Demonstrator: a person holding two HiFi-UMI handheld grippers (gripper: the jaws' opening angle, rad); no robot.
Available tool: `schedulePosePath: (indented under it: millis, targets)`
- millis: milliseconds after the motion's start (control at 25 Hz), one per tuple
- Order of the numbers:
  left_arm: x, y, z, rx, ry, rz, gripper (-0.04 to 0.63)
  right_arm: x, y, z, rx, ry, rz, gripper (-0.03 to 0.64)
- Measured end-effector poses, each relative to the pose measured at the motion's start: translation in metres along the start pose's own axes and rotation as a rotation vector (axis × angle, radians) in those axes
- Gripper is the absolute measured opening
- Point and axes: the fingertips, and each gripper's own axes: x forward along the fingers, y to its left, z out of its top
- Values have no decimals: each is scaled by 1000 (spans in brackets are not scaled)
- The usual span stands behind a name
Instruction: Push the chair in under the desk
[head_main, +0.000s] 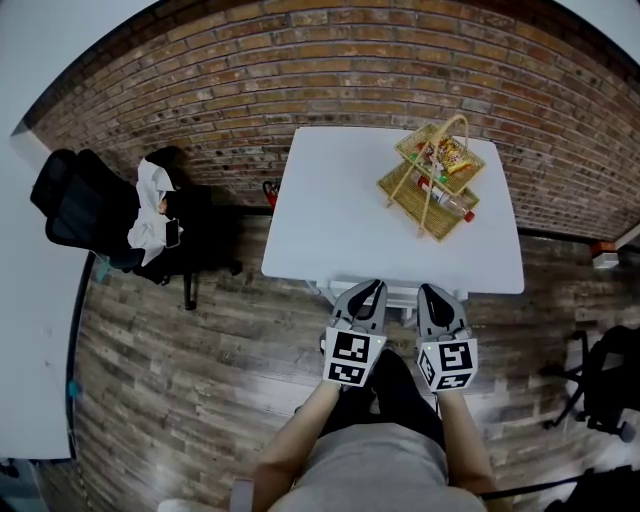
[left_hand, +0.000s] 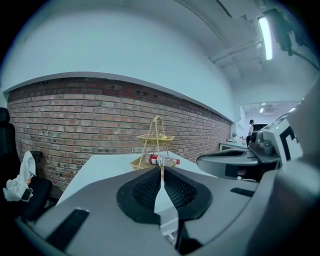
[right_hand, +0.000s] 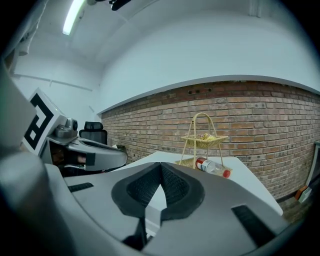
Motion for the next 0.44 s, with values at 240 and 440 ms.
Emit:
schedulePosePath:
  millis: [240,440]
  targets:
    - [5,-3,0,17,7,-10,31,2,-3,1,-13,0,1,15]
    - [7,-9,-3,16,12,-21,31,0,-5,-1,-20,6,-1,15]
